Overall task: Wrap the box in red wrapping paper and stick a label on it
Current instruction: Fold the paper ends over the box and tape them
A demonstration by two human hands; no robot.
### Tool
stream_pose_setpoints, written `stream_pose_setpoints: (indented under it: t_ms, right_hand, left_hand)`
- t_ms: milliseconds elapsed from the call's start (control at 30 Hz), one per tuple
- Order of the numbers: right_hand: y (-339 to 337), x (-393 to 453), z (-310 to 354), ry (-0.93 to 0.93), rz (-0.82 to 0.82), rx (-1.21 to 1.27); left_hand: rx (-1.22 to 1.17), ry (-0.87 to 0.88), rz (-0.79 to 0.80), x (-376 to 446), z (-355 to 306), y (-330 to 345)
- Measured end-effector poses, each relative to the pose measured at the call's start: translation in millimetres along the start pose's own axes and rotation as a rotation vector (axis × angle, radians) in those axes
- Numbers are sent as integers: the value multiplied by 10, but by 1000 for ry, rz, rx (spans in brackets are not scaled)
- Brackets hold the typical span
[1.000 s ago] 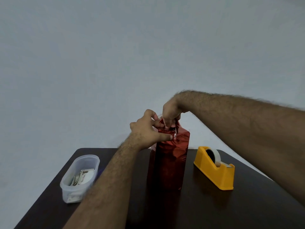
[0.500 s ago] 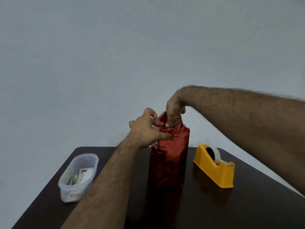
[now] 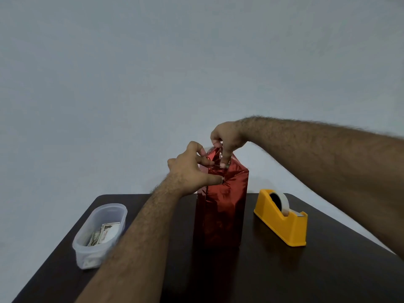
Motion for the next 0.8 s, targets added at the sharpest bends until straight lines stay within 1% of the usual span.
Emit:
stream_pose_setpoints:
  t_ms: [100,133,233,267,400,467,500,533,600,633,667,700,733,800]
  right_hand:
    - [2,-17,3,-8,-75,-96]
    - [7,-8,-6,-28,-114,-83]
    - [21,-17,-34,-55,-247,112]
    - [36,-19,-44,-35,-254,116]
    - [64,-80,-103,107,-208,-11]
    - [41,-103,-140,122,-246,-50]
    - [32,-116,-175,93,-292,1]
    - [28,-115,-228,36,-358,151]
    - [35,-157,-352,-100,-533,636]
    - [56,-194,-423,-134,-626,853]
    - [99,-224,-496,-122,-692,1014]
    - [159,-261,-570,-79,-714,1129]
    - [239,-289,-643,-23,-701,1205]
    - [452,-349,-776,60,-652,1277]
  left_hand:
    - [-11,-5,-10,-3,24,-5]
    - [-14,-9,-12,0,32,-6]
    - [-18,-7,-12,4,40,-3]
    - [-18,-2,-15,6,43,0]
    - [-4,20,-10,3,21,10]
    - [-7,10,-13,1,31,5]
    - [-10,8,-14,1,38,2]
    - [-14,7,-12,4,50,0]
    - [-22,7,-10,8,48,-7]
    - [-27,5,-10,6,42,-10]
    - [-41,-1,-7,8,49,-10]
    - [-65,-7,0,8,57,-8]
    - [-90,-10,12,4,68,-6]
    - [-142,-13,34,2,105,6]
Point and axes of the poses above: each hand's wrist, its own x-axis towards the middle knuckle, its own y-axis out of the palm, z = x × y, the point moved 2 cm from there along x, towards the middle knuckle, and after that the axes turned 15 degrees about x, right-handed, at the moved point
